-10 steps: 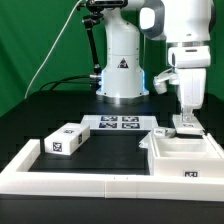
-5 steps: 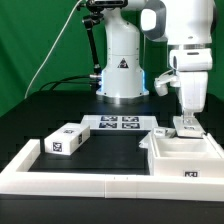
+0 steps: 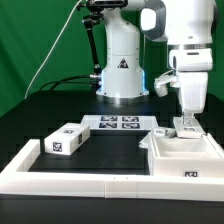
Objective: Assemble cabinet
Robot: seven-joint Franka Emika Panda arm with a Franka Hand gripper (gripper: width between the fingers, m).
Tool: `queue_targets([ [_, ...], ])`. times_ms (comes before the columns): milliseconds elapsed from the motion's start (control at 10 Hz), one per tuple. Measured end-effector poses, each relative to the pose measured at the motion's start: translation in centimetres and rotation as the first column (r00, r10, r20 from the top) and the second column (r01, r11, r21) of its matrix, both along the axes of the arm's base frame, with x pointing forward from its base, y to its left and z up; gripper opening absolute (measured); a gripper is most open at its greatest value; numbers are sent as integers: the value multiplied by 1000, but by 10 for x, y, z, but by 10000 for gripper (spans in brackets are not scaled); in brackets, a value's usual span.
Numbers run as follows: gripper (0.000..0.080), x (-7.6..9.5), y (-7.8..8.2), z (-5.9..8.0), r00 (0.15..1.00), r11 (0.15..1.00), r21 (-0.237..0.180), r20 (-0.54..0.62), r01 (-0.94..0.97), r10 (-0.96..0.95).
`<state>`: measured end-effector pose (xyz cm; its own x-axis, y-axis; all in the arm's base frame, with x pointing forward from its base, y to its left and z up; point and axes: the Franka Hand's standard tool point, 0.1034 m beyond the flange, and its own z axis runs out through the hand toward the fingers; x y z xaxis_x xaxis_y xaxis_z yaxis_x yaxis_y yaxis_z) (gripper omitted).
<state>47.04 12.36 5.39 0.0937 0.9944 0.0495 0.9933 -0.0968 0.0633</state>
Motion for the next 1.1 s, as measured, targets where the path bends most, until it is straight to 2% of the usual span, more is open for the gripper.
queue_targets([
  [700,70,6,0,-2,1000,1000,4,4,-2,2],
  [1100,70,44,-2,0,1000,1000,0,5,-1,1],
])
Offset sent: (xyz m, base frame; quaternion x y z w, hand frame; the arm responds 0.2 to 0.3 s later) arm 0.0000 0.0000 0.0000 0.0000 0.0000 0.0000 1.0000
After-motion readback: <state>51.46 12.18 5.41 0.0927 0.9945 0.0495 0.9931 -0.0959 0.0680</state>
